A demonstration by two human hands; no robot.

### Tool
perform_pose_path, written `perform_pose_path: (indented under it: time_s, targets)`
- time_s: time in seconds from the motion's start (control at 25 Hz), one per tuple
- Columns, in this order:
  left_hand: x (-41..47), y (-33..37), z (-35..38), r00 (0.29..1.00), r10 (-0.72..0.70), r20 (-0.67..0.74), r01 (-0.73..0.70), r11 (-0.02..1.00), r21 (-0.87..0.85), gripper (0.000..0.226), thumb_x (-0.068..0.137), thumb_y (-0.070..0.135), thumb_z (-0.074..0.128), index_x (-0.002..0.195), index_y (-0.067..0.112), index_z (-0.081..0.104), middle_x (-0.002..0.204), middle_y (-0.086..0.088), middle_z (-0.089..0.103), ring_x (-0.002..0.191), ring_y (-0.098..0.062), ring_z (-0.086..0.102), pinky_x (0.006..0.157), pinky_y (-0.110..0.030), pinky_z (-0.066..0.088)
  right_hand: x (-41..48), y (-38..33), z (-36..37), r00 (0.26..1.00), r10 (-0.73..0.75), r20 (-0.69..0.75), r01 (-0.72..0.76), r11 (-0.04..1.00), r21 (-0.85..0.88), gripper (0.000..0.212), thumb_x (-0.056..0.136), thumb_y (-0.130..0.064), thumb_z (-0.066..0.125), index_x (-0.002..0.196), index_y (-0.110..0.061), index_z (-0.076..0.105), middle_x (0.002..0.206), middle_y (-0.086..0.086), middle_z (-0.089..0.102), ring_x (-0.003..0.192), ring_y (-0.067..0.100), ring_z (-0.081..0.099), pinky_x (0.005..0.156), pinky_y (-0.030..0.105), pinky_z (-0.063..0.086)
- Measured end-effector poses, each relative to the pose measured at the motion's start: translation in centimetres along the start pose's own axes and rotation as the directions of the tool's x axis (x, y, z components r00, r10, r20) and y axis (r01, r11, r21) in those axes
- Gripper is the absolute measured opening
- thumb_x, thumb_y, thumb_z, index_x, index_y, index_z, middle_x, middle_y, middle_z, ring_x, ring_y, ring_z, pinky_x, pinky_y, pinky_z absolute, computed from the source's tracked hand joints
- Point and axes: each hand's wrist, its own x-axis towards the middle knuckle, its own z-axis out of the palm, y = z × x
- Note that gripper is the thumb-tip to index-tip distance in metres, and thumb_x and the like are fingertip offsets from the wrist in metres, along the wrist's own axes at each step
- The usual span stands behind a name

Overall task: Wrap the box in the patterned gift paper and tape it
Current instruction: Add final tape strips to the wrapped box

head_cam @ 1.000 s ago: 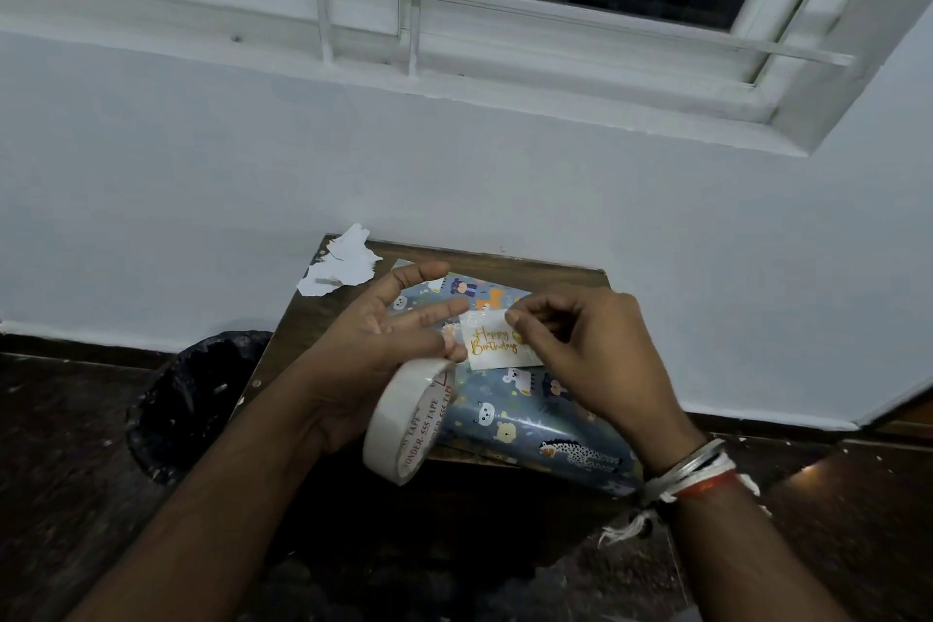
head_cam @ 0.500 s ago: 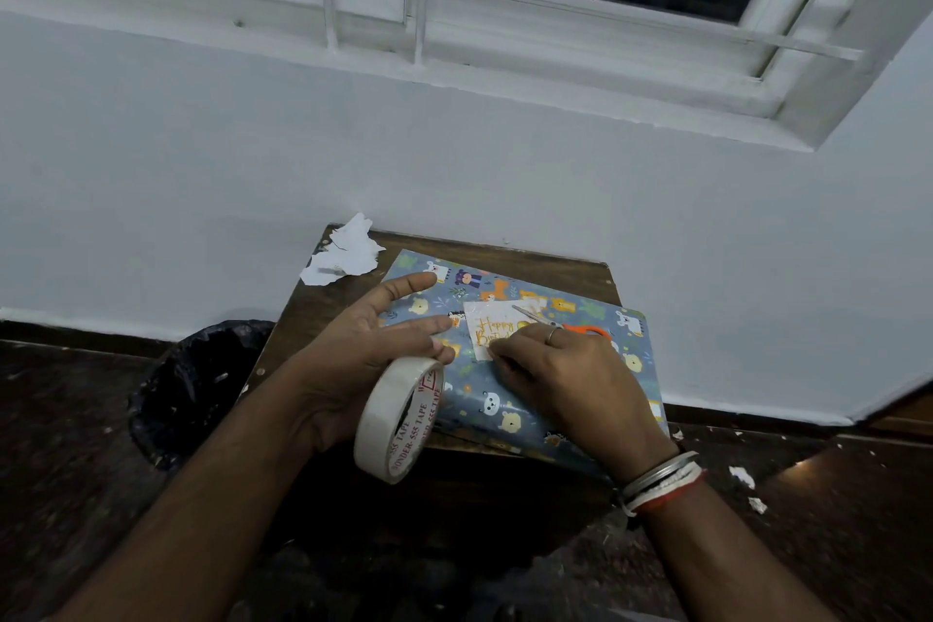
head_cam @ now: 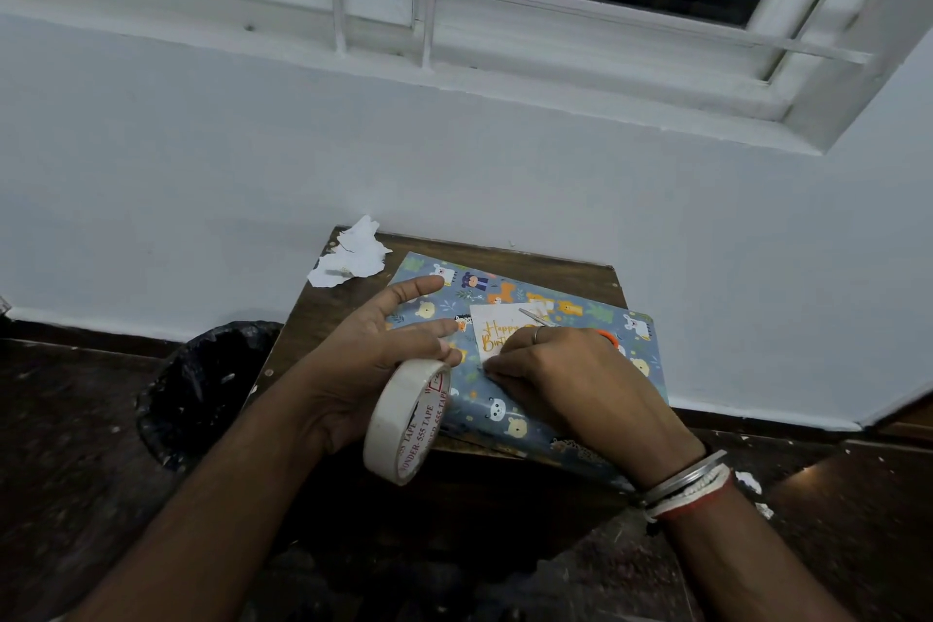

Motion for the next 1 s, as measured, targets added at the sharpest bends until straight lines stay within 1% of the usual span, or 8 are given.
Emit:
perform_pose_path:
  time_s: [0.16, 0.28, 0.36, 0.44, 0.56, 0.72, 0.88, 1.0]
  targets:
    - [0.0, -0.3, 0.4, 0.999, 0.040, 0.009, -0.040, 0.998, 0.050, 0.068, 0.076, -0.011, 0.077, 0.127, 0.032, 0.063, 0.127, -0.016, 0.068, 0.081, -0.022, 0.076, 0.062, -0.031, 0.060, -0.8, -0.1, -0.7, 0.999, 0.016, 0.039, -0.020, 0.995, 0.100, 0.037, 0.102, -0.047, 0.045, 0.108, -0.030, 0.077, 0.100, -0.015, 0.068, 0.089, 0.007, 0.065, 0.070, 0.033, 0.053]
    - [0.2, -0.6, 0.8, 0.994, 0.104, 0.045, -0.108, 0.989, 0.097, 0.078, 0.059, 0.000, 0.080, 0.124, 0.038, 0.064, 0.127, -0.008, 0.071, 0.095, -0.029, 0.075, 0.071, -0.039, 0.061, -0.9, -0.3, -0.7, 0.967, 0.247, -0.064, -0.206, 0.906, 0.370, 0.024, 0.101, -0.044, 0.060, 0.098, -0.031, 0.079, 0.086, -0.020, 0.071, 0.080, 0.001, 0.066, 0.071, 0.029, 0.053]
    - [0.3, -0.9, 1.2, 0.986, 0.150, 0.075, -0.157, 0.982, 0.106, 0.077, 0.059, 0.000, 0.081, 0.122, 0.041, 0.064, 0.129, -0.004, 0.071, 0.093, -0.031, 0.076, 0.077, -0.044, 0.061, -0.3, -1.1, -1.0, 0.880, 0.473, -0.041, -0.305, 0.629, 0.715, 0.017, 0.097, -0.040, 0.067, 0.102, -0.030, 0.080, 0.093, -0.013, 0.078, 0.086, 0.005, 0.072, 0.080, 0.027, 0.057]
    - [0.4, -1.1, 1.7, 0.976, 0.195, 0.095, -0.206, 0.970, 0.128, 0.076, 0.063, -0.003, 0.082, 0.123, 0.041, 0.063, 0.131, -0.002, 0.070, 0.090, -0.029, 0.076, 0.077, -0.044, 0.060, 0.3, -1.7, -1.7, 0.841, 0.528, 0.113, -0.324, 0.325, 0.889, 0.024, 0.093, -0.046, 0.070, 0.100, -0.025, 0.081, 0.096, 0.004, 0.079, 0.092, 0.020, 0.075, 0.088, 0.036, 0.059]
    - [0.4, -1.2, 2.4, 0.961, 0.252, 0.109, -0.266, 0.953, 0.144, 0.075, 0.067, -0.006, 0.080, 0.126, 0.036, 0.059, 0.133, -0.001, 0.069, 0.083, -0.025, 0.075, 0.069, -0.036, 0.060, 0.6, -1.8, -2.3, 0.844, 0.466, 0.266, -0.360, 0.124, 0.925, 0.022, 0.092, -0.031, 0.076, 0.098, -0.011, 0.081, 0.088, 0.011, 0.078, 0.081, 0.018, 0.074, 0.079, 0.030, 0.058]
    - [0.6, -1.6, 2.7, 0.953, 0.280, 0.112, -0.297, 0.936, 0.187, 0.064, 0.070, 0.003, 0.076, 0.120, 0.039, 0.062, 0.131, 0.000, 0.070, 0.101, -0.049, 0.071, 0.098, -0.065, 0.052, 0.5, -1.9, -2.6, 0.839, 0.494, 0.228, -0.336, 0.140, 0.932, 0.009, 0.091, -0.009, 0.076, 0.093, -0.001, 0.078, 0.079, 0.011, 0.077, 0.068, 0.011, 0.071, 0.069, 0.023, 0.055]
    - [0.3, -1.6, 3.1, 0.953, 0.259, 0.154, -0.287, 0.937, 0.200, 0.056, 0.074, 0.011, 0.079, 0.122, 0.033, 0.061, 0.120, -0.004, 0.073, 0.100, -0.032, 0.075, 0.089, -0.046, 0.060, 0.6, -1.8, -2.5, 0.829, 0.559, 0.029, -0.334, 0.453, 0.827, 0.007, 0.093, -0.024, 0.076, 0.087, -0.022, 0.079, 0.077, 0.000, 0.074, 0.066, 0.028, 0.072, 0.071, 0.052, 0.062]
    - [0.4, -1.7, 3.3, 0.957, 0.256, 0.140, -0.283, 0.928, 0.243, 0.053, 0.084, 0.001, 0.079, 0.123, 0.031, 0.060, 0.114, -0.005, 0.074, 0.096, -0.026, 0.076, 0.079, -0.032, 0.061, 0.5, -1.8, -2.4, 0.845, 0.525, -0.098, -0.286, 0.600, 0.747, 0.009, 0.096, -0.025, 0.072, 0.087, -0.027, 0.075, 0.080, -0.009, 0.071, 0.063, 0.017, 0.071, 0.063, 0.045, 0.060]
